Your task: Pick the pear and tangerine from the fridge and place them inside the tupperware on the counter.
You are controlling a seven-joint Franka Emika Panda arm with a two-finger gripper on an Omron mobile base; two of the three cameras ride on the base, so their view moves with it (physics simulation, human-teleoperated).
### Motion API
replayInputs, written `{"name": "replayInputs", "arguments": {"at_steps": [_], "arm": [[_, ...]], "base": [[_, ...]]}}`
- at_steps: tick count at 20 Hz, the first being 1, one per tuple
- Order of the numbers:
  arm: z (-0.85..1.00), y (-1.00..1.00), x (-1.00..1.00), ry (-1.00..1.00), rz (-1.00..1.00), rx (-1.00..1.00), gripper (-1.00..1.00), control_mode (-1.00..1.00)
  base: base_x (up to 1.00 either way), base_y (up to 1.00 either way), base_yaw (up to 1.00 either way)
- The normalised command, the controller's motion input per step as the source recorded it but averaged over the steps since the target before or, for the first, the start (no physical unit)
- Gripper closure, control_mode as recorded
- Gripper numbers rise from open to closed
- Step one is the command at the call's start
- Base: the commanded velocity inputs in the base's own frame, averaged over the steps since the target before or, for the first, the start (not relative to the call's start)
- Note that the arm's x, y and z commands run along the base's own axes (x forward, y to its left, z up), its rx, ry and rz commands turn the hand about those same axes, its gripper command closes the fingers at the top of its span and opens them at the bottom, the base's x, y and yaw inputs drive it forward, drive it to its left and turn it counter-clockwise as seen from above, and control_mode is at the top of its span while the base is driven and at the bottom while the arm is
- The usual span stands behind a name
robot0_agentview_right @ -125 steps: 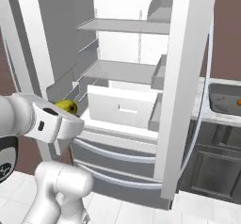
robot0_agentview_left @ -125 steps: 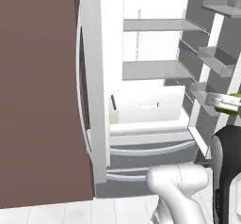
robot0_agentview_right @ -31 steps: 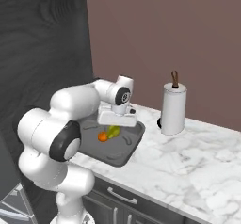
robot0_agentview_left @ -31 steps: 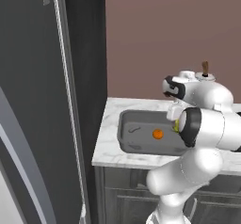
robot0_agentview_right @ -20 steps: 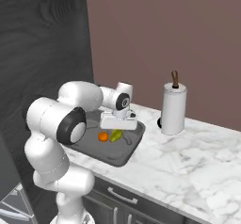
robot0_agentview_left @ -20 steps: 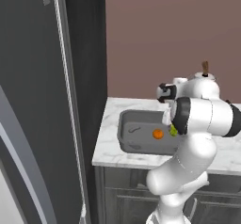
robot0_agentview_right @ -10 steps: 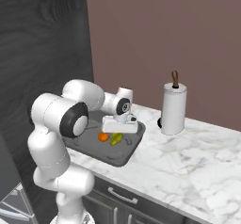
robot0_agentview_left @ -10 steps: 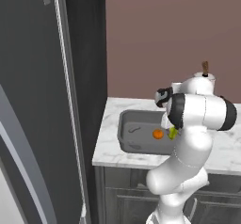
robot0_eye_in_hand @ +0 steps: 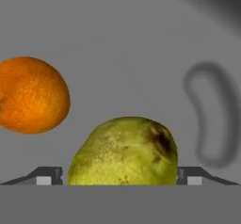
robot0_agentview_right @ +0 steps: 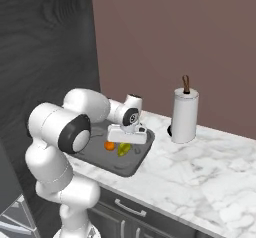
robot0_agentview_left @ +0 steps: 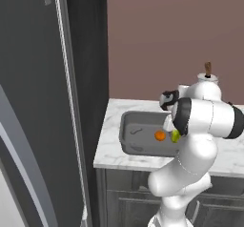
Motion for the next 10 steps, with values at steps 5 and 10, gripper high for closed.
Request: {"name": "replayInputs", "arguments": {"at_steps": [5, 10], "arm": [[0.25, 0.0, -0.19, 0.0, -0.24, 0.0, -1.0, -1.0], [0.45, 0.0, -0.25, -0.12, -0.24, -0.05, -1.0, -1.0]], "base": [[0.0, 0.0, 0.0], [0.0, 0.0, 0.0]]}}
